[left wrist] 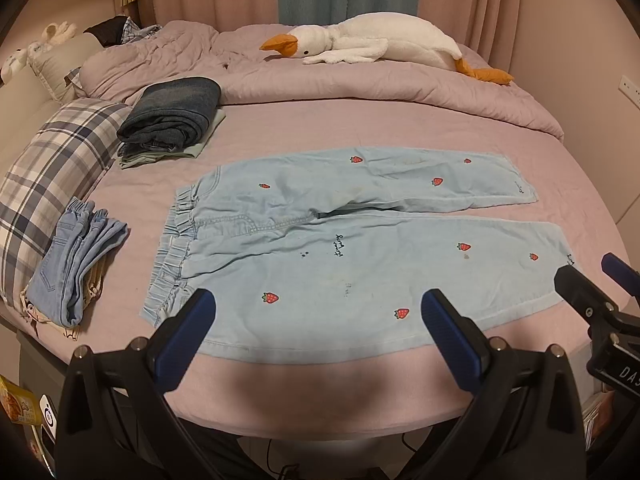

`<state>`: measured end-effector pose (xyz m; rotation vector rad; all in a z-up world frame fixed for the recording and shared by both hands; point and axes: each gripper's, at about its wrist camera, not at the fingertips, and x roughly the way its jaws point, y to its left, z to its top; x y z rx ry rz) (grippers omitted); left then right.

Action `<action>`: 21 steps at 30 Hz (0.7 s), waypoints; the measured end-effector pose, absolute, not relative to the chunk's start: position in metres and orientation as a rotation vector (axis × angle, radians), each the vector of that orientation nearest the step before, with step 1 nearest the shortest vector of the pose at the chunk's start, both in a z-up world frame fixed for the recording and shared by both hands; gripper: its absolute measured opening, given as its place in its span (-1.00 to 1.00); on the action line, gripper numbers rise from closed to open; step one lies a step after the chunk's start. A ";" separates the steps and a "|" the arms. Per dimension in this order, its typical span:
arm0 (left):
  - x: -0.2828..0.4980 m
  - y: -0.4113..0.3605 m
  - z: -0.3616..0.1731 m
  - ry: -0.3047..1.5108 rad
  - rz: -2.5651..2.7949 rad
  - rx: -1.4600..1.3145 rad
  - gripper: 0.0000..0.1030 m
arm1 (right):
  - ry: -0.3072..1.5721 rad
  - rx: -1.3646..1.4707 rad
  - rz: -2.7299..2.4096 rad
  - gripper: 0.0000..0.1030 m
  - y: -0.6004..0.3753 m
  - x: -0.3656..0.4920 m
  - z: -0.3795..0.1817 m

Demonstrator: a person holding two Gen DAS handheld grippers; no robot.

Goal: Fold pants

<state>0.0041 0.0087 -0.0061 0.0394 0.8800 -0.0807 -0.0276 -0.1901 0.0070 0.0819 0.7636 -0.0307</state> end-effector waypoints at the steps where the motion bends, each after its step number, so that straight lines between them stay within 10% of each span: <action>1: 0.004 0.009 -0.006 0.880 -0.082 0.039 1.00 | 0.764 0.082 -0.030 1.00 -0.190 -0.027 0.007; 21: 0.005 0.008 -0.008 0.883 -0.081 0.039 1.00 | 0.765 0.084 -0.032 1.00 -0.189 -0.028 0.006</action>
